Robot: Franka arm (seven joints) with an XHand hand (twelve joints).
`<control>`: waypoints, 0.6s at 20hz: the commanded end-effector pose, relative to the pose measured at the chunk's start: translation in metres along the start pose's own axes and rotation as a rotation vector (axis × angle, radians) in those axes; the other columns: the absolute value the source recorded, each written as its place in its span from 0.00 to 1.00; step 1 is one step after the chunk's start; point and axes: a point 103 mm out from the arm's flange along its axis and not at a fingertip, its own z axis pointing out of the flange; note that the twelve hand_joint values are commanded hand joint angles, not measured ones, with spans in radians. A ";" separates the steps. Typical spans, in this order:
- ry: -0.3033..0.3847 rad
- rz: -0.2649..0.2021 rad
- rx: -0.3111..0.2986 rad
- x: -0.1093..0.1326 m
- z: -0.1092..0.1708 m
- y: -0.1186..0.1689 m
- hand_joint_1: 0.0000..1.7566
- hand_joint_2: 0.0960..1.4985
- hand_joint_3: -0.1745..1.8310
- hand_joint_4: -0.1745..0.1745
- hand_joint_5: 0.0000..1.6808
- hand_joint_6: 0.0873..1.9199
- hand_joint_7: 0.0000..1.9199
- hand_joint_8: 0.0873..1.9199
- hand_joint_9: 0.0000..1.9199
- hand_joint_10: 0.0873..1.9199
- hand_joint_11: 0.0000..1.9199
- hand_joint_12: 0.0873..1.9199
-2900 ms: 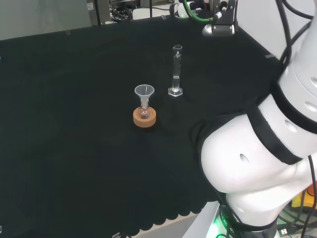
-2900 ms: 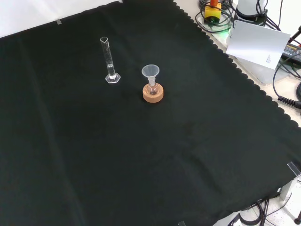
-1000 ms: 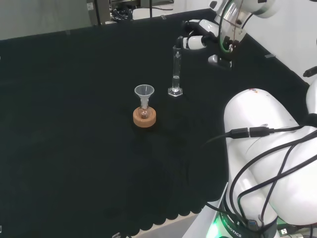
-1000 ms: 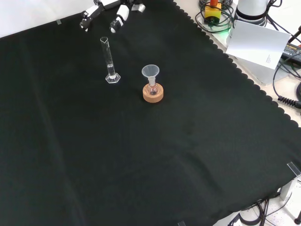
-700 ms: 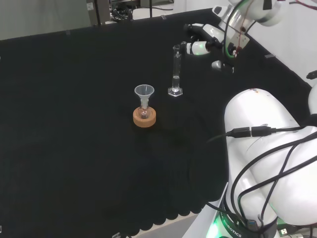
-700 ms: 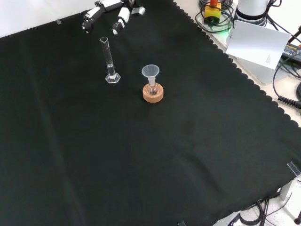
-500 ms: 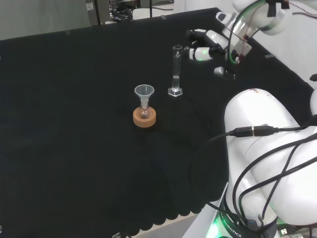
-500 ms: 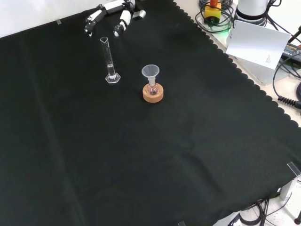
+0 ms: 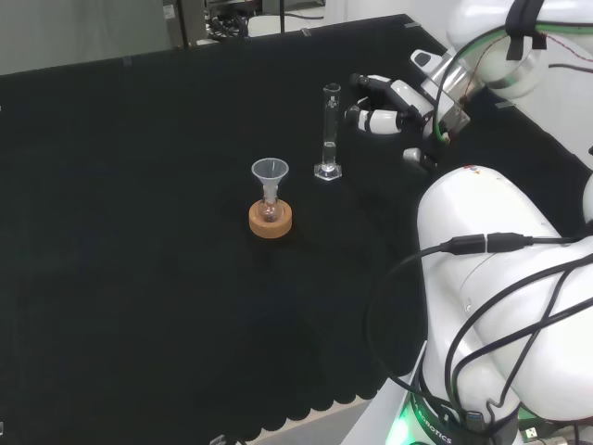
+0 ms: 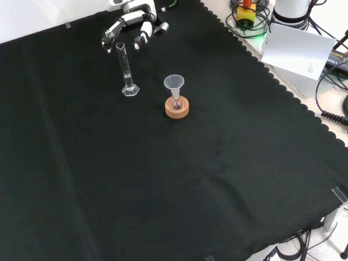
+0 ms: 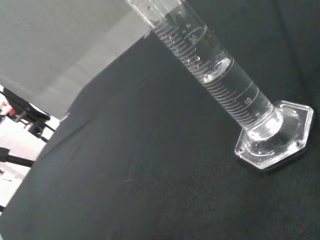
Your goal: Pick up the graduated cylinder.
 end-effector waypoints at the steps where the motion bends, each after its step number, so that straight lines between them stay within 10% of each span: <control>1: 0.061 -0.050 -0.012 -0.017 0.020 0.007 0.44 0.49 0.31 0.57 0.26 0.00 0.21 0.25 0.30 0.24 0.14 0.68; 12: 0.113 -0.105 0.006 -0.020 0.048 0.022 0.51 0.44 0.36 0.54 0.30 0.00 0.25 0.25 0.35 0.23 0.19 0.66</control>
